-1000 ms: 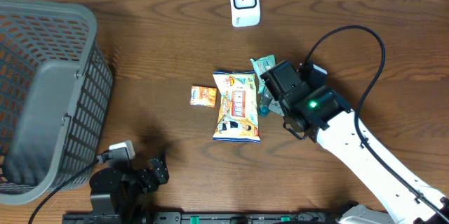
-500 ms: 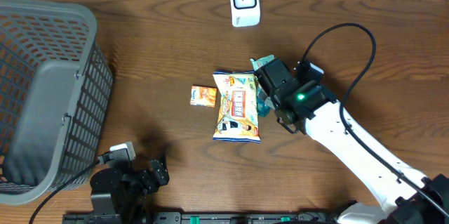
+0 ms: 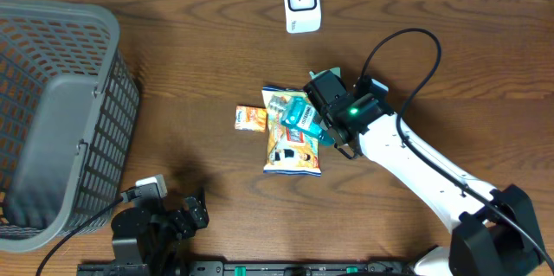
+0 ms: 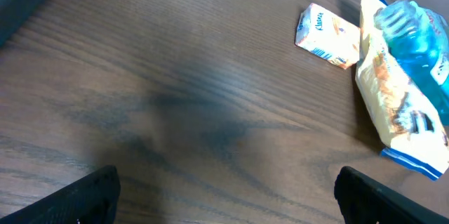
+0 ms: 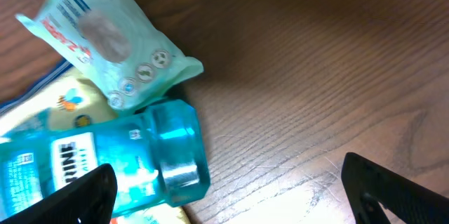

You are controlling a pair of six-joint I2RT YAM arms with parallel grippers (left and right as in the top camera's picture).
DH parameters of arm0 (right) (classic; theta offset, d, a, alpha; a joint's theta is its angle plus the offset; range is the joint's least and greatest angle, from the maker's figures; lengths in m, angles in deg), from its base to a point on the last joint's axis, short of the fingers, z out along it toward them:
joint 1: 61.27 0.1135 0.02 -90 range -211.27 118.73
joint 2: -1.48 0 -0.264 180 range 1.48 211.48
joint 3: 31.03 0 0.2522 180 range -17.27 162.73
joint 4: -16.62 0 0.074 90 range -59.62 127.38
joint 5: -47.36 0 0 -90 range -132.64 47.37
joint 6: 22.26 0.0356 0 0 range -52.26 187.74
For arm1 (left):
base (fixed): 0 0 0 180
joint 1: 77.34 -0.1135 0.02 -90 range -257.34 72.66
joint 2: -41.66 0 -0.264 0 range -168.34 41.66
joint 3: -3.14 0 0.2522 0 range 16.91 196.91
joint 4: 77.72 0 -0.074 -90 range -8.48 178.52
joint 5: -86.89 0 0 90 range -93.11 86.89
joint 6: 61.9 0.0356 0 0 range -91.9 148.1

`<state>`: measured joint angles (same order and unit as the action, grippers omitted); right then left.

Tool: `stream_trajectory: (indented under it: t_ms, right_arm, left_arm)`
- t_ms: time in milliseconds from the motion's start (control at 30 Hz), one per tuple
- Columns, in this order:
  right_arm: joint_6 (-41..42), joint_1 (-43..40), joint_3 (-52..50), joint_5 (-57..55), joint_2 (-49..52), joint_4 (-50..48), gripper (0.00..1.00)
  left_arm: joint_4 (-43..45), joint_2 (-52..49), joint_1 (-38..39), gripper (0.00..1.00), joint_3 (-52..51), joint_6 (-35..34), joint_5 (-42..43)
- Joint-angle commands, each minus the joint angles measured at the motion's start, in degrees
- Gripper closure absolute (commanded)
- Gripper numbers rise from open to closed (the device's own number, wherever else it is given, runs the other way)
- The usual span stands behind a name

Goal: Scan the item barcode

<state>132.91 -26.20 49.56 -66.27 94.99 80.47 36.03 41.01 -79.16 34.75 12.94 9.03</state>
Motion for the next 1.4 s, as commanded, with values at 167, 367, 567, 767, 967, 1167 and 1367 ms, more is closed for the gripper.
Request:
stream_trajectory:
  t_ms: [167, 367, 567, 767, 967, 1167, 1367]
  right_arm:
    - [-8.0, 0.1, 1.0, 3.8, -1.8, -4.1, 0.01]
    - [-45.2, 0.2, 1.0, 14.9, -1.4, -13.2, 0.01]
    - [-56.8, 0.2, 1.0, 15.0, -1.4, -12.7, 0.01]
    - [-61.1, 0.5, 1.0, 15.4, -1.5, -9.7, 0.01]
    - [-65.1, 3.4, 0.9, 11.7, -1.5, -8.1, 0.01]
    - [-66.9, 4.4, 0.9, 6.3, -1.4, -9.4, 0.01]
    - [-68.7, 6.2, 0.9, 4.7, -0.4, -10.4, 0.01]
  left_arm:
    - [-0.2, 0.0, -0.2, 0.02, -0.3, 0.5, 0.7]
    - [-0.2, 0.0, -0.2, 0.02, -0.3, 0.5, 0.7]
    - [-0.2, 0.0, -0.2, 0.02, -0.3, 0.5, 0.7]
    - [-0.2, 0.0, -0.2, 0.02, -0.3, 0.5, 0.7]
    - [-0.2, 0.0, -0.2, 0.02, -0.3, 0.5, 0.7]
    - [-0.2, 0.0, -0.2, 0.02, -0.3, 0.5, 0.7]
    - [-0.2, 0.0, -0.2, 0.02, -0.3, 0.5, 0.7]
